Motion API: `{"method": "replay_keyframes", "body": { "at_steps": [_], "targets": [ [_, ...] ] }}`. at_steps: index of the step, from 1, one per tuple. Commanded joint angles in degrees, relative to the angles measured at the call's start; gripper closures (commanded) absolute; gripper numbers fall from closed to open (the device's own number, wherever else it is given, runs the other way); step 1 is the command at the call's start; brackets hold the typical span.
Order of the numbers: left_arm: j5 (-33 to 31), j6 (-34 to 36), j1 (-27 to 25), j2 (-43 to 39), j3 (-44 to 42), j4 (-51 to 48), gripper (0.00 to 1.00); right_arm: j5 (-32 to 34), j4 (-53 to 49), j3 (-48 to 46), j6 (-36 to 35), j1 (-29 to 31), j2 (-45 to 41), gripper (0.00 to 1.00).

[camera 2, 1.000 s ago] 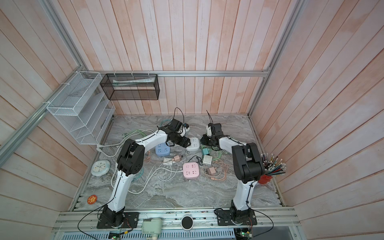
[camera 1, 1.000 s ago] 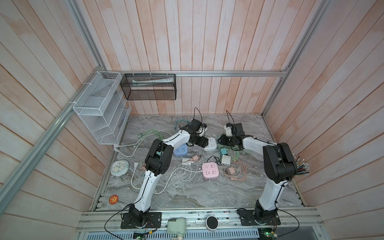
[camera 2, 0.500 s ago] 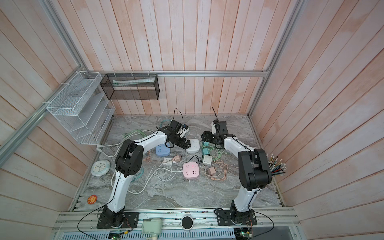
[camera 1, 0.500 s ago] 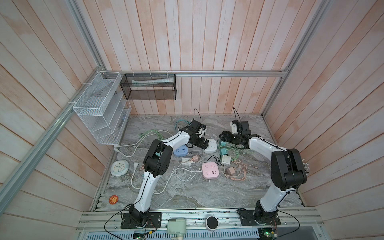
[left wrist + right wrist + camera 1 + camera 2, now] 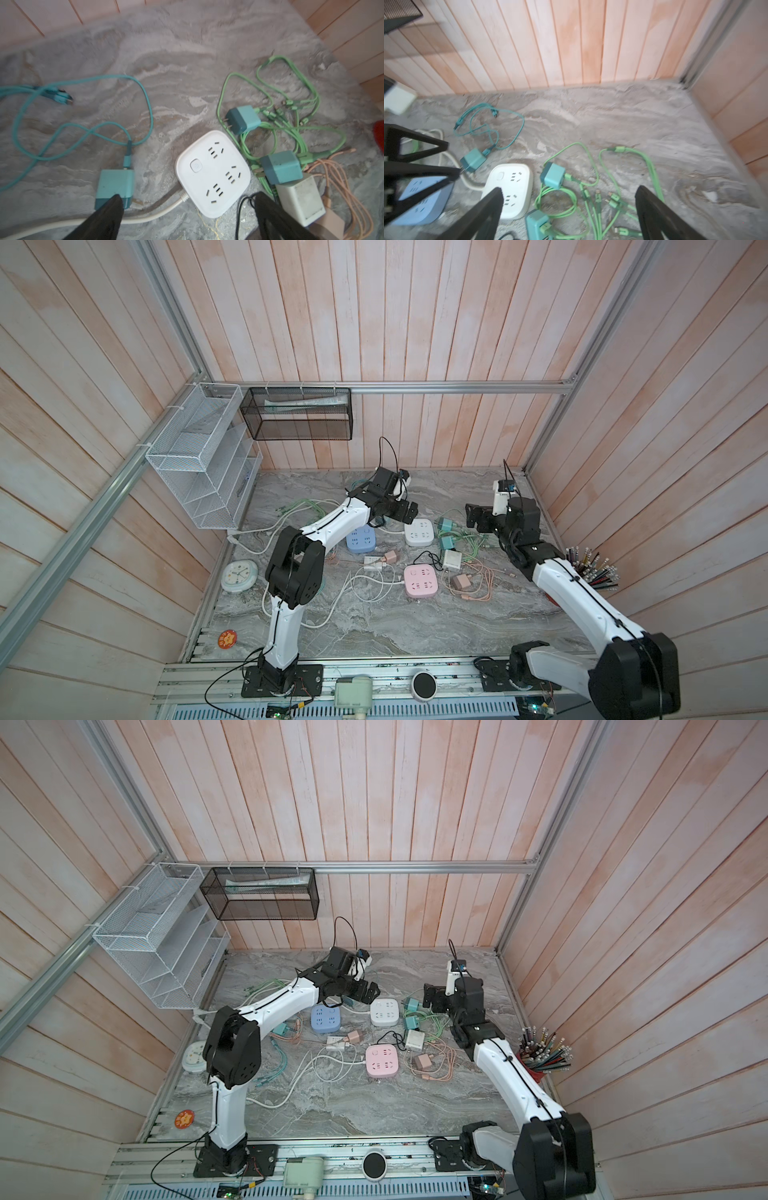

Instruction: Pull the plug off the socket

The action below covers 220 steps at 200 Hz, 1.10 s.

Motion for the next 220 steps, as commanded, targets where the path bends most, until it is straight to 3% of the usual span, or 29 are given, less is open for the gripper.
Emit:
{"method": "replay_keyframes", "body": {
  "at_steps": [1, 32, 65, 102, 142, 183, 220],
  "targets": [
    [-4.7, -1.7, -0.1, -3.2, -1.9, 6.1, 0.00, 7.3, 16.7, -10.7, -7.6, -2.3, -7.2, 0.02],
    [-9.1, -1.1, -0.2, -8.0, -5.6, 10.7, 0.00, 5.8, 30.9, -24.8, -7.7, -7.3, -14.1, 0.02],
    [-14.6, 1.4, -0.1, -16.1, -15.4, 18.6, 0.00, 4.3, 41.6, -32.3, -6.9, -10.1, -11.0, 0.02],
    [-23.4, 3.4, 1.9, -25.9, -30.4, 27.2, 0.00, 1.3, 55.0, -33.3, -6.3, -11.7, 2.3, 0.02],
    [-29.2, 2.8, 8.1, -37.0, -47.2, 34.2, 0.00, -1.5, 64.7, -29.7, -6.9, -12.2, 19.8, 0.02],
    [-36.5, 7.0, 13.8, -46.5, -62.5, 41.9, 0.00, -2.5, 69.9, -28.9, -5.9, -13.1, 26.6, 0.02],
    [-36.1, 6.5, 21.5, -49.1, -72.3, 50.1, 0.00, -3.5, 62.9, -26.2, -5.6, -13.9, 25.7, 0.02]
  ]
}}
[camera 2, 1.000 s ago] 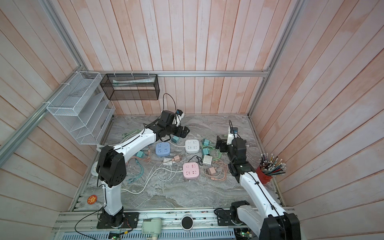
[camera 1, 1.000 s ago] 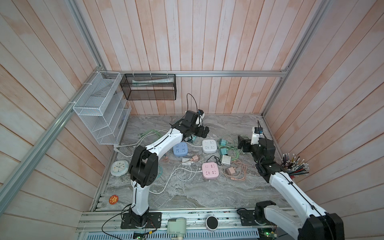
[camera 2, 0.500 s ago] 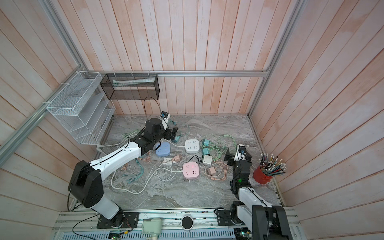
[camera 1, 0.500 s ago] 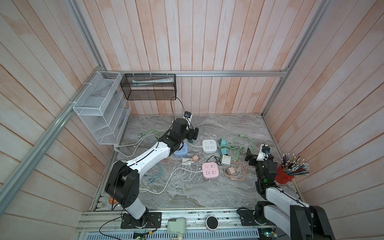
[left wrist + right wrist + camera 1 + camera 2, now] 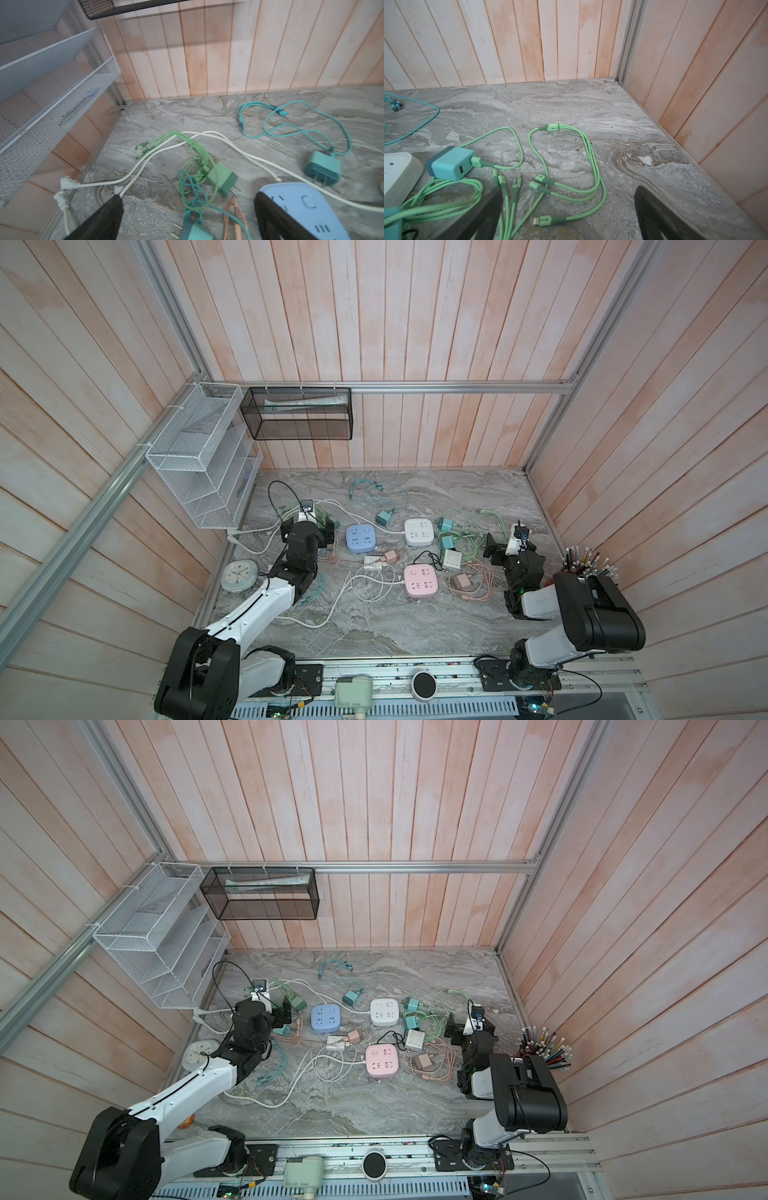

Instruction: Pull the plug off the socket

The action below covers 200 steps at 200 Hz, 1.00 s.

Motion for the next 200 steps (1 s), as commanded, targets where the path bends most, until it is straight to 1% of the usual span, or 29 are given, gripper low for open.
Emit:
{"method": "replay_keyframes", "body": {
  "at_steps": [1, 16, 35, 57, 69, 77, 93, 108, 157, 165, 180, 189, 200],
  "targets": [
    [-1.6, 0.6, 4.3, -0.9, -4.7, 8.6, 0.00, -1.5, -0.3, 1.7, 0.4, -0.6, -0.4, 0.02],
    [1.5, -0.5, 7.8, -1.0, -8.1, 13.5, 0.00, -1.4, -0.5, 1.8, 0.4, -0.6, -0.5, 0.02],
    [5.0, -2.6, 11.8, 0.8, -12.4, 22.4, 0.00, -1.5, -0.7, 1.9, 0.4, -0.6, -0.6, 0.02],
    [8.1, -2.0, 14.5, 5.5, -14.6, 30.2, 0.00, -1.7, -1.0, 2.0, 0.3, -0.6, -0.7, 0.02],
    [8.1, -1.4, 15.3, 8.2, -14.5, 32.6, 0.00, -1.7, -1.0, 2.0, 0.2, -0.6, -0.7, 0.02],
    [8.0, -1.5, 15.5, 9.1, -13.8, 32.7, 0.00, -1.7, -1.1, 2.0, 0.3, -0.6, -0.7, 0.02],
    [10.3, -0.7, 16.0, 10.0, -13.1, 32.6, 0.00, -1.7, -1.1, 2.0, 0.2, -0.6, -0.7, 0.02],
    [12.1, -0.2, 16.2, 9.5, -13.7, 33.1, 0.00, -1.8, -1.1, 2.0, 0.1, -0.6, -0.7, 0.02],
    [15.1, 0.6, 16.2, 8.0, -15.6, 34.9, 0.00, -1.8, -1.3, 2.1, 0.1, -0.6, -0.7, 0.02],
    [16.2, -0.3, 16.3, 7.5, -16.2, 35.4, 0.00, -1.8, -1.3, 2.1, 0.0, -0.6, -0.7, 0.02],
    [20.3, -1.1, 16.3, 7.3, -17.6, 38.9, 0.00, -1.9, -1.3, 2.1, 0.0, -0.6, -0.7, 0.02],
    [21.0, -1.0, 16.3, 8.1, -17.3, 40.0, 0.00, -1.8, -1.3, 2.1, 0.0, -0.7, -0.7, 0.02],
    [21.5, -1.3, 16.2, 9.4, -15.9, 39.0, 0.00, -1.8, -1.3, 2.1, 0.0, -0.7, -0.7, 0.02]
  ]
}}
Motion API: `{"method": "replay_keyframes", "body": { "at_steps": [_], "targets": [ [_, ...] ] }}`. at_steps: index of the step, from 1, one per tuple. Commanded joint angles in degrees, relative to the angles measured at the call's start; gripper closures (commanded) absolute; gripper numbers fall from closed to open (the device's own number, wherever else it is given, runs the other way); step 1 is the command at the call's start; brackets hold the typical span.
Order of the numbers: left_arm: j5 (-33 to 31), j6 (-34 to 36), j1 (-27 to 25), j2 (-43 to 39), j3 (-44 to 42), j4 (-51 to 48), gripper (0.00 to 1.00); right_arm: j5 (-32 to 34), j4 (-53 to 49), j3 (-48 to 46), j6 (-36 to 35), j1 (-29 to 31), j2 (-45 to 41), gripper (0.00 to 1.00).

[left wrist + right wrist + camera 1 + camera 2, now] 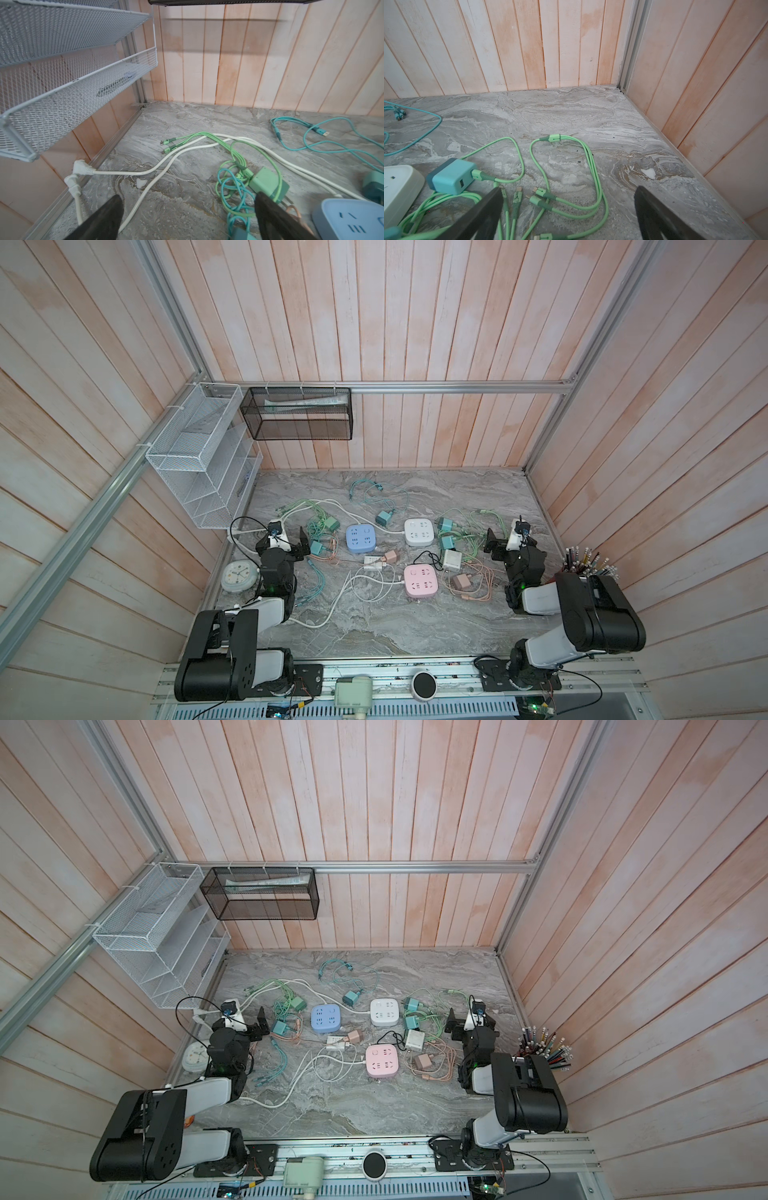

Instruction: Pull the plug off the socket

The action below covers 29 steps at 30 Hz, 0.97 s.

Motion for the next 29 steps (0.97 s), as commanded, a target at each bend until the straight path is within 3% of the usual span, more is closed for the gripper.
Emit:
{"method": "replay_keyframes", "body": {
  "at_steps": [1, 5, 9, 10, 12, 14, 16, 29],
  "targets": [
    [4.4, -0.7, 0.2, 1.3, 0.8, 2.9, 0.00, -0.8, -0.4, 0.8, 0.0, -0.4, -0.6, 0.02],
    [6.2, -0.7, 0.2, 5.9, 3.0, 3.8, 0.00, -0.8, -0.5, 0.8, 0.0, -0.3, -0.6, 0.02],
    [4.1, -1.4, 0.1, 13.9, 1.8, 14.2, 0.00, -0.8, -0.5, 0.8, 0.0, -0.3, -0.6, 0.02],
    [4.4, -1.7, 0.2, 11.7, 2.8, 7.9, 0.00, -0.8, -0.4, 0.8, 0.0, -0.3, -0.6, 0.02],
    [4.1, -1.5, 0.3, 13.7, 1.8, 13.5, 0.00, -0.8, -0.4, 0.8, 0.0, -0.3, -0.7, 0.02],
    [4.5, -1.7, 0.3, 12.0, 2.9, 8.4, 0.00, -0.8, -0.5, 0.8, 0.0, -0.3, -0.7, 0.02],
    [4.2, -1.6, 0.3, 13.1, 2.2, 11.7, 0.00, -0.8, -0.4, 0.8, 0.0, -0.3, -0.6, 0.02],
    [4.1, -1.6, 0.3, 12.3, 2.5, 9.6, 0.00, -0.9, -0.7, 1.0, -0.1, -0.3, -0.6, 0.02]
  ]
}}
